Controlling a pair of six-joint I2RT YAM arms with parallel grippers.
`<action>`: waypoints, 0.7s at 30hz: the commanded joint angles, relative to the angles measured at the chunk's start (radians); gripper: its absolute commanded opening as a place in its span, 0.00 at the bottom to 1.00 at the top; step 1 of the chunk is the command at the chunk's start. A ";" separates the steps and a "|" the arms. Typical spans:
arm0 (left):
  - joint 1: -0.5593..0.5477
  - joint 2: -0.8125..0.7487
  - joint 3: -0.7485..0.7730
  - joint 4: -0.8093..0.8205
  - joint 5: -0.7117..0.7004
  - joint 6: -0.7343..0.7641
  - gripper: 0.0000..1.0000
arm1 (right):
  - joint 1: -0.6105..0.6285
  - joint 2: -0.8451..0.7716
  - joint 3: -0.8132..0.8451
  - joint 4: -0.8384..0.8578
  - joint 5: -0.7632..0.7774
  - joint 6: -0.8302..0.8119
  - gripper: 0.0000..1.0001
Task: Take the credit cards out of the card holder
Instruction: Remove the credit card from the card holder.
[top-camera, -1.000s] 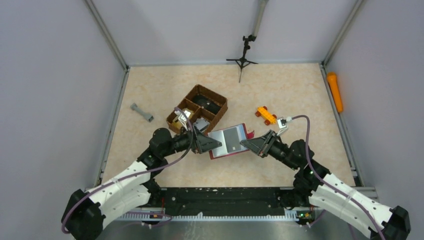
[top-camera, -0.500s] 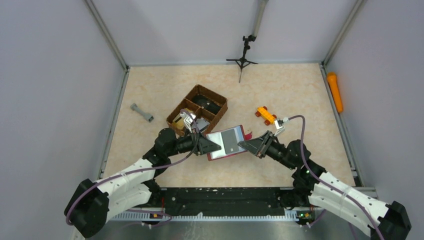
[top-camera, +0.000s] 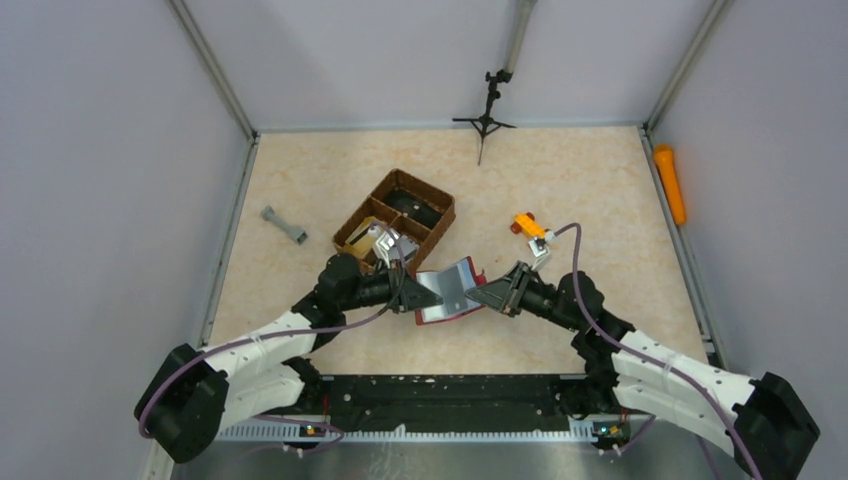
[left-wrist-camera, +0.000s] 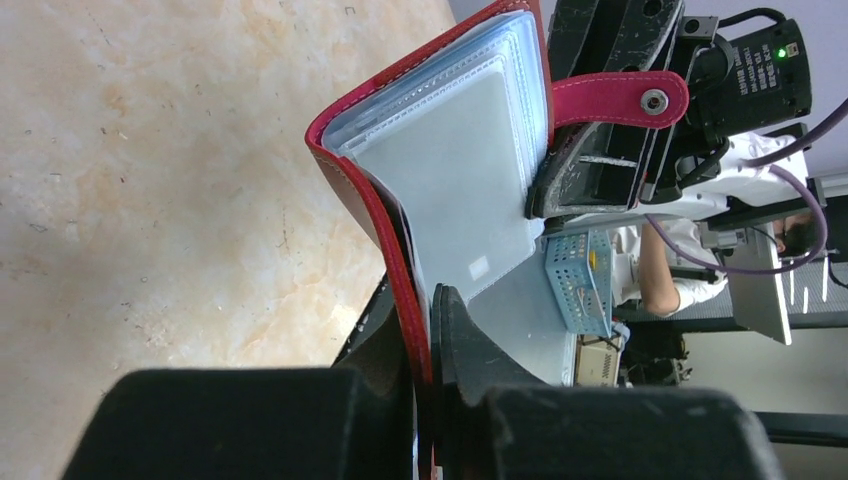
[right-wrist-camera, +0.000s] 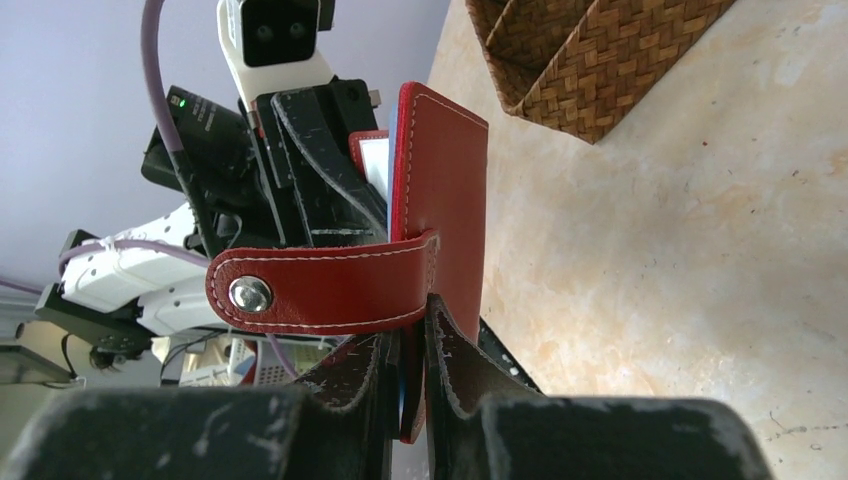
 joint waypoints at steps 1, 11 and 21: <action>-0.001 0.015 0.061 0.030 0.003 0.050 0.00 | 0.000 0.004 0.050 0.164 -0.108 0.003 0.00; -0.002 0.031 0.072 0.038 -0.002 0.059 0.00 | 0.001 -0.001 0.048 0.161 -0.117 0.014 0.00; -0.003 -0.019 0.064 0.033 -0.006 0.061 0.00 | 0.001 -0.033 0.048 0.093 -0.083 0.006 0.07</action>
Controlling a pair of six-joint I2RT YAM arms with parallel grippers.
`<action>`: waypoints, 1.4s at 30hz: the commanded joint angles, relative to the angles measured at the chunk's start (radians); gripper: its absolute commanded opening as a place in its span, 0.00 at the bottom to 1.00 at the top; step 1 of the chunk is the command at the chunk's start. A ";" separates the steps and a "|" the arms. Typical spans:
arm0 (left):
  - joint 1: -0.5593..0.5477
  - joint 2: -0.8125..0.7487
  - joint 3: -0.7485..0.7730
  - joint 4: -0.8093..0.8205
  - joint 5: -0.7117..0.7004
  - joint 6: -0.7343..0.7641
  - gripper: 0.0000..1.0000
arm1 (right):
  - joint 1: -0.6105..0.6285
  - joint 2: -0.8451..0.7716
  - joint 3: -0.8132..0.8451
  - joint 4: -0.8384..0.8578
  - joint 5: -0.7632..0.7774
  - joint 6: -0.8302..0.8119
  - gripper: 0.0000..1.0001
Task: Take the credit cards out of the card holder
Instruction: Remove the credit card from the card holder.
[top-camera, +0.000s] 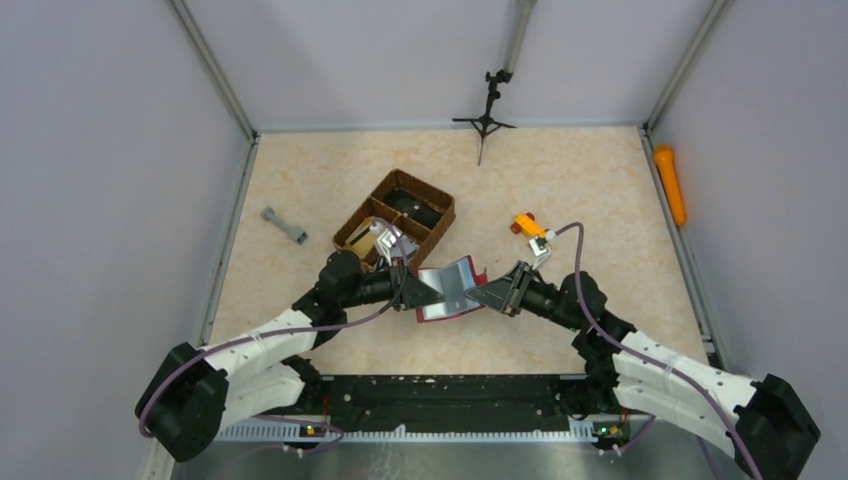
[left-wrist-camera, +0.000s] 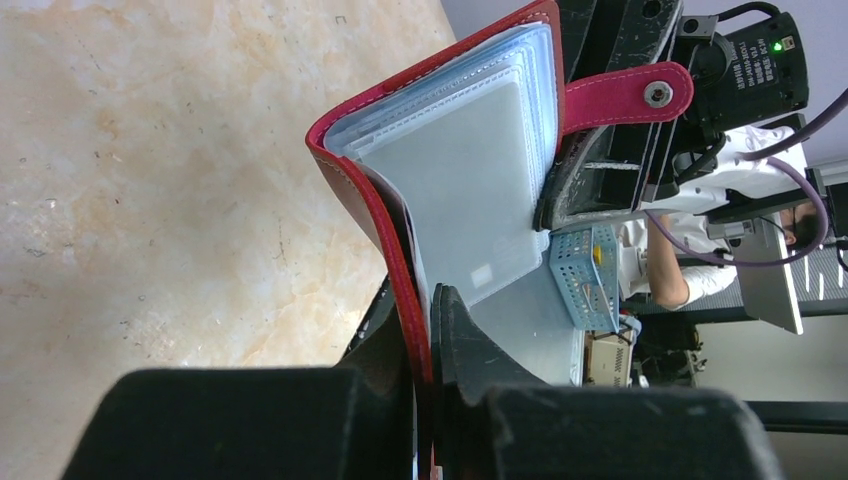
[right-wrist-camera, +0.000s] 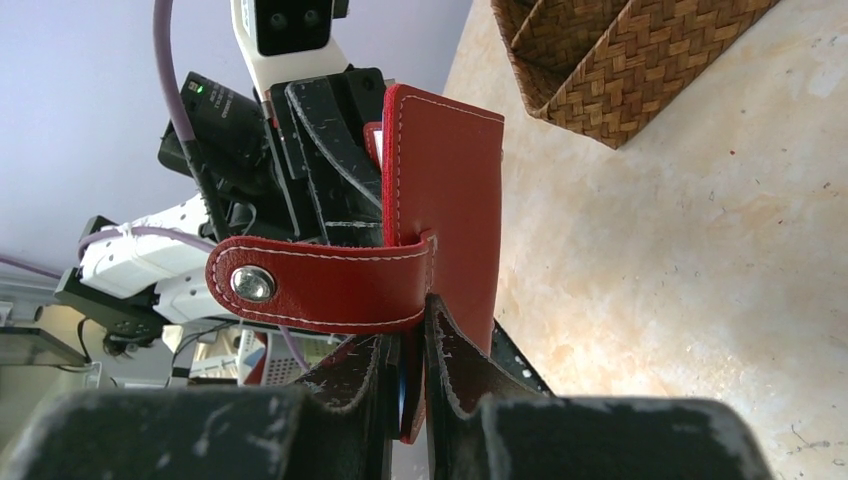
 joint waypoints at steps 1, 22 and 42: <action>-0.002 -0.045 0.032 0.035 -0.021 0.029 0.00 | 0.003 -0.043 0.042 0.060 -0.048 0.009 0.06; -0.002 -0.098 0.016 0.050 -0.024 0.003 0.00 | 0.002 -0.071 0.057 -0.047 -0.025 0.001 0.22; -0.003 -0.085 0.020 0.048 -0.008 0.004 0.00 | 0.003 -0.074 0.048 -0.018 -0.051 -0.002 0.32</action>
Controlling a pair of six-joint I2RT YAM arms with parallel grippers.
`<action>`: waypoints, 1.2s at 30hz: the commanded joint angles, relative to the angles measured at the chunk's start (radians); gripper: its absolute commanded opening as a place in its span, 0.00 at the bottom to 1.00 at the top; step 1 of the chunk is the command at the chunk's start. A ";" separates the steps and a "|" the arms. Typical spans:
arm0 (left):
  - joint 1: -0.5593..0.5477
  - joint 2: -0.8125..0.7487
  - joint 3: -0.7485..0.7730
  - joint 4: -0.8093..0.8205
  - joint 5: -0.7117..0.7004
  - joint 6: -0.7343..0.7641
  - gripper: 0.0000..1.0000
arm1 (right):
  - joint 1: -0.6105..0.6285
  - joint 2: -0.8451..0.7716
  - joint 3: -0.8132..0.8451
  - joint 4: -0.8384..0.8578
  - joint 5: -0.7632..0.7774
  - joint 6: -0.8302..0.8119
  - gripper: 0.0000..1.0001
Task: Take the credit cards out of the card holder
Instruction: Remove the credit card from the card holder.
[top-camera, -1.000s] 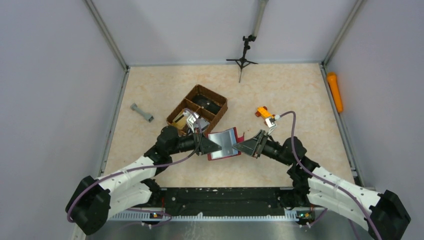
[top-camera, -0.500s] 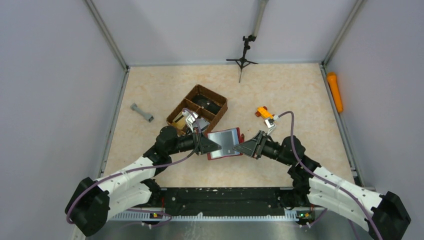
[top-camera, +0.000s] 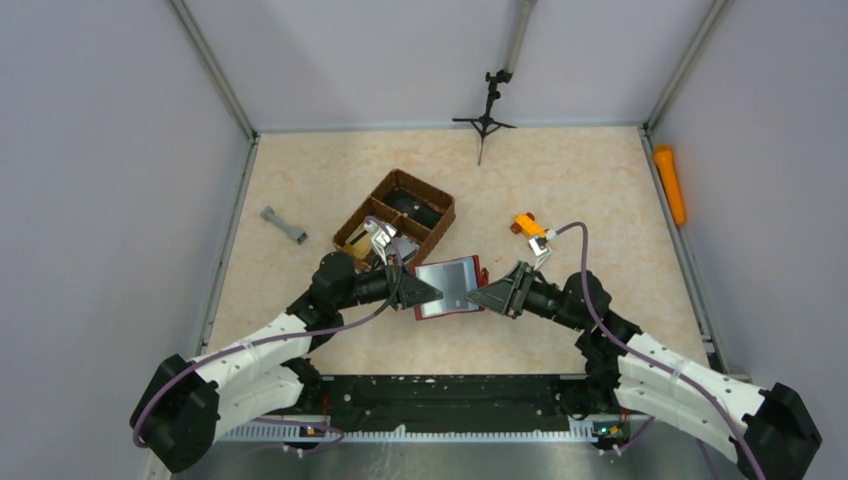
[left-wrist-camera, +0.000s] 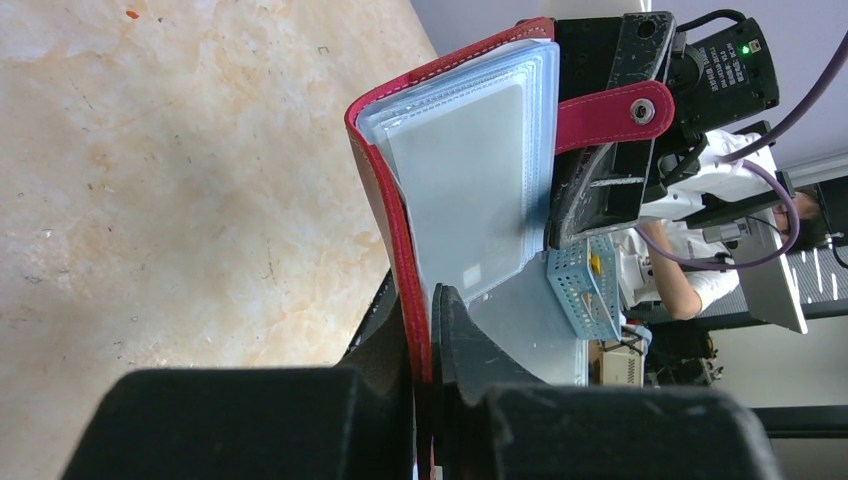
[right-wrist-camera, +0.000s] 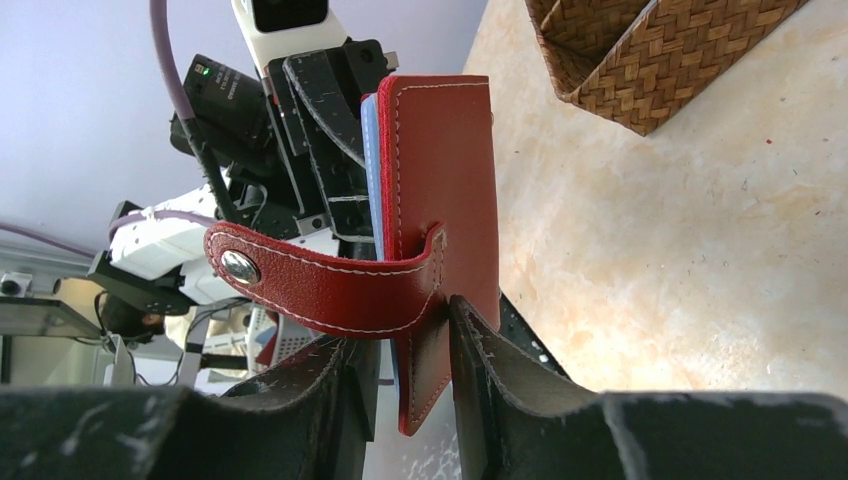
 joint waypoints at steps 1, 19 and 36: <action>-0.002 -0.011 0.020 0.055 0.006 -0.002 0.00 | 0.002 -0.016 0.023 0.055 -0.012 0.008 0.32; -0.002 -0.030 0.019 0.047 0.010 -0.003 0.00 | 0.002 -0.030 0.021 0.033 -0.003 0.014 0.18; -0.003 -0.036 0.044 0.038 0.048 0.001 0.00 | 0.002 0.037 0.097 -0.179 0.053 -0.111 0.18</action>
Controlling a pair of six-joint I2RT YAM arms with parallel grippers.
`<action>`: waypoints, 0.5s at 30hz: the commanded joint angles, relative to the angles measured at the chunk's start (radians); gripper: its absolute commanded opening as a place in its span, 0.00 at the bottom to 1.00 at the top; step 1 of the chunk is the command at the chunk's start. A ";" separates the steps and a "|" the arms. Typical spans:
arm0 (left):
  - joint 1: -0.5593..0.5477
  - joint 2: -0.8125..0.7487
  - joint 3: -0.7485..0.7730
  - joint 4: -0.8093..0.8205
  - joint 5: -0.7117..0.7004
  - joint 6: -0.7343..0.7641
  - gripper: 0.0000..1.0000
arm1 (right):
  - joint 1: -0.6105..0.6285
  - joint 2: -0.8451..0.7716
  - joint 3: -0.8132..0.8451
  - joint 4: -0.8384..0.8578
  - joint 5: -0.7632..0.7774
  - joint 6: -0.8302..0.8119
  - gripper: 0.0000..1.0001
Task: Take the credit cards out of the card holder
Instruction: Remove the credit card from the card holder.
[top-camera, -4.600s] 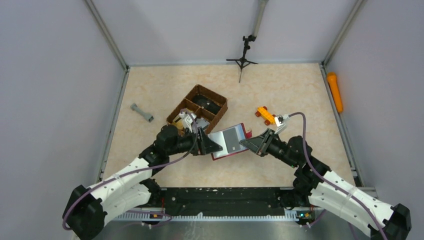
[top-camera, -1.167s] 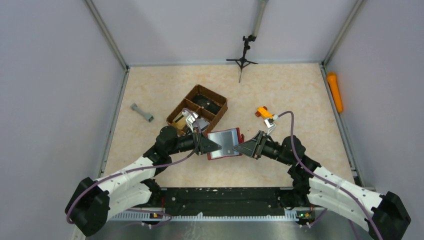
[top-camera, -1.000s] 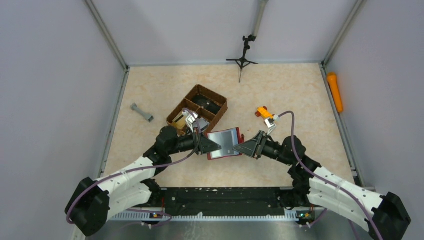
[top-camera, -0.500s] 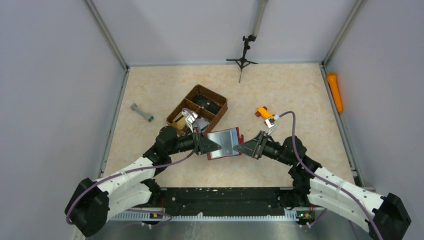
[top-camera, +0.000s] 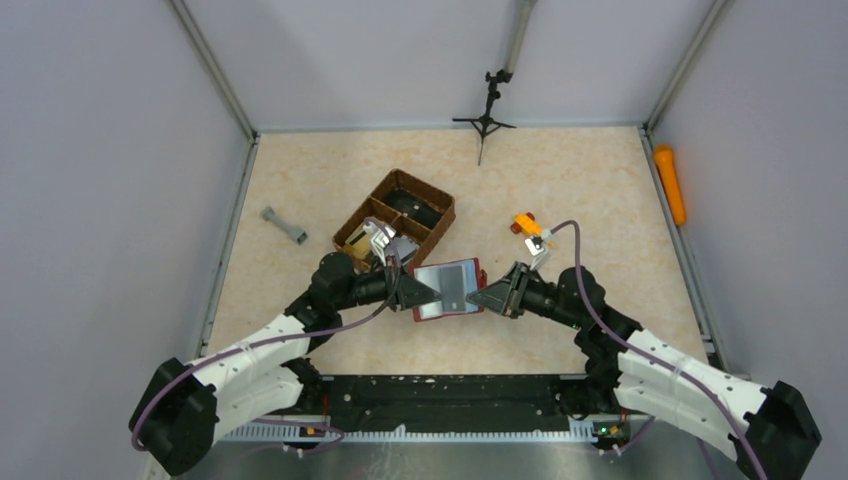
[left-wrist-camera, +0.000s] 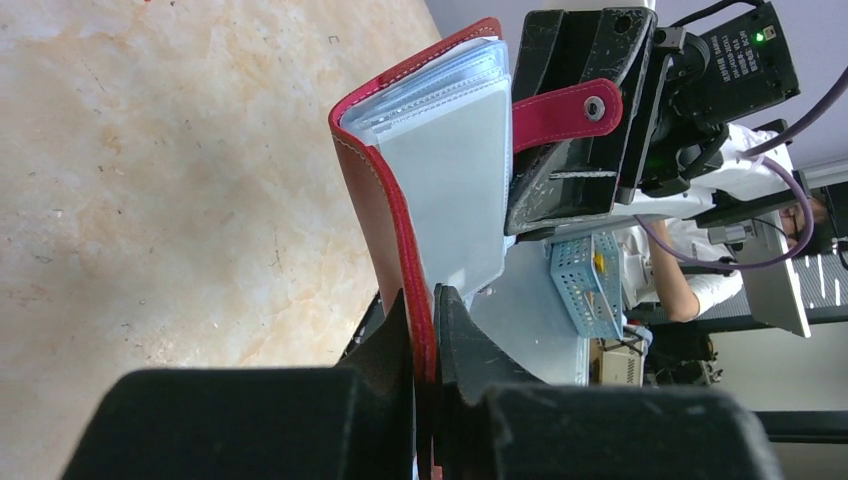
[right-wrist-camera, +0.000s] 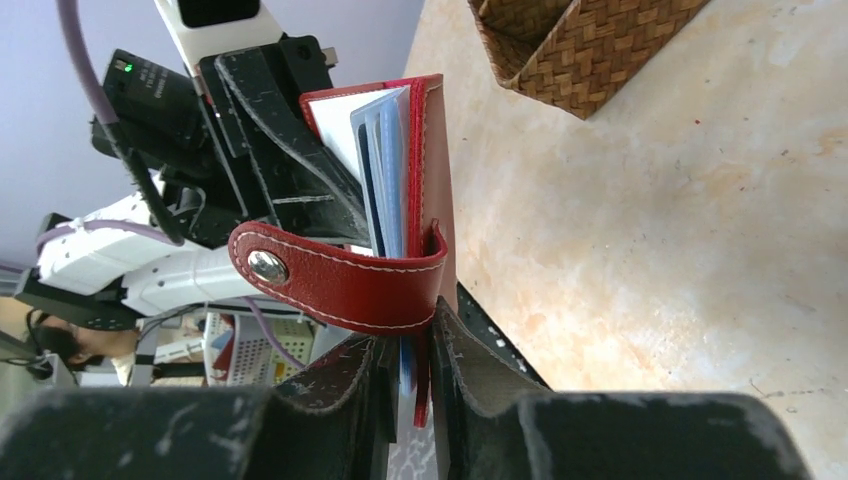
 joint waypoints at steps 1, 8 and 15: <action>-0.005 -0.012 0.046 0.082 0.051 0.002 0.00 | 0.002 0.032 0.066 -0.057 0.024 -0.063 0.19; -0.018 0.039 0.059 0.076 0.061 0.020 0.00 | 0.002 0.082 0.050 0.048 -0.033 -0.041 0.32; -0.044 0.076 0.070 0.087 0.059 0.027 0.00 | 0.002 0.110 0.048 0.076 -0.052 -0.038 0.46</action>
